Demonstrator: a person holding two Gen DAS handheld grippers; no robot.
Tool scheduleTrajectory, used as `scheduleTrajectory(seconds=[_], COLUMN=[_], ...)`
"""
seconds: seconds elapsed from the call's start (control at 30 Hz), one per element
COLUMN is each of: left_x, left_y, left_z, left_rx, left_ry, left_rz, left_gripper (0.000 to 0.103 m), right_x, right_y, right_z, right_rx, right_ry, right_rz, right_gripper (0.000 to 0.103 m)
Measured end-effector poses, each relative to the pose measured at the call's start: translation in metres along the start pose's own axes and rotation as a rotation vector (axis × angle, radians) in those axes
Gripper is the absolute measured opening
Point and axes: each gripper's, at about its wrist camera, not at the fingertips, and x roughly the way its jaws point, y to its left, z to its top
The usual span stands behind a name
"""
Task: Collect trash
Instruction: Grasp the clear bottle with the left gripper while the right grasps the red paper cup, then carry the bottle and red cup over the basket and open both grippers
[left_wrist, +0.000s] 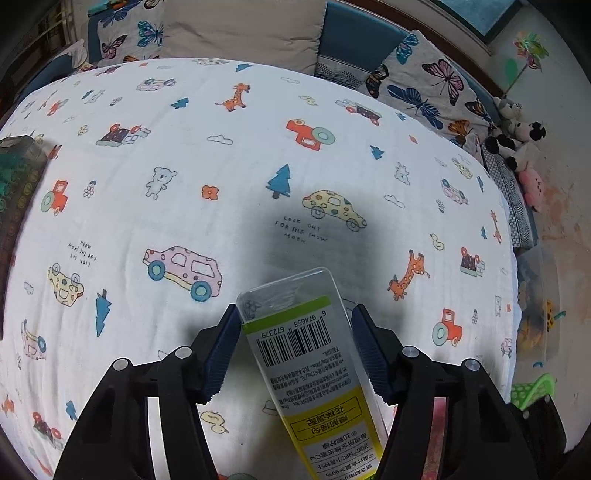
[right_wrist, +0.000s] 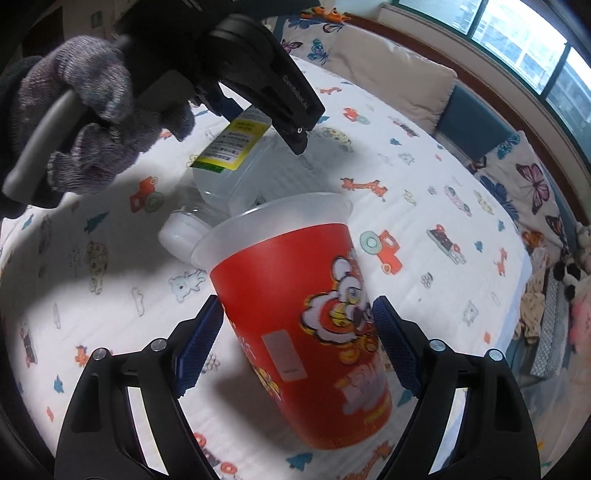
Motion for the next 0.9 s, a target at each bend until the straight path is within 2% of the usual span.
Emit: scheduleTrajectory(seconds=[0.3, 0.73, 0.9], left_x=[-0.034, -0.121, -0.141], left_y=[-0.005, -0.033, -0.051], left_z=[-0.017, -0.087, -0.109], left_rx=[0.041, 0.203, 0.259], left_ry=[-0.052, -0.221, -0.244], left_rz=[-0.063, -0.168, -0.2], left_gripper=[0.049, 0.045, 0.043], right_x=[-0.029, -0.105, -0.133], right_y=[0.007, 0.033, 0.036], right_z=[-0.016, -0.08, -0.105], right_rx=[0.077, 0.314, 0.416], right_ry=[-0.08, -0.242, -0.289], right_rz=[-0.026, -0.119, -0.142], right_gripper=[0.079, 0.077, 0.077])
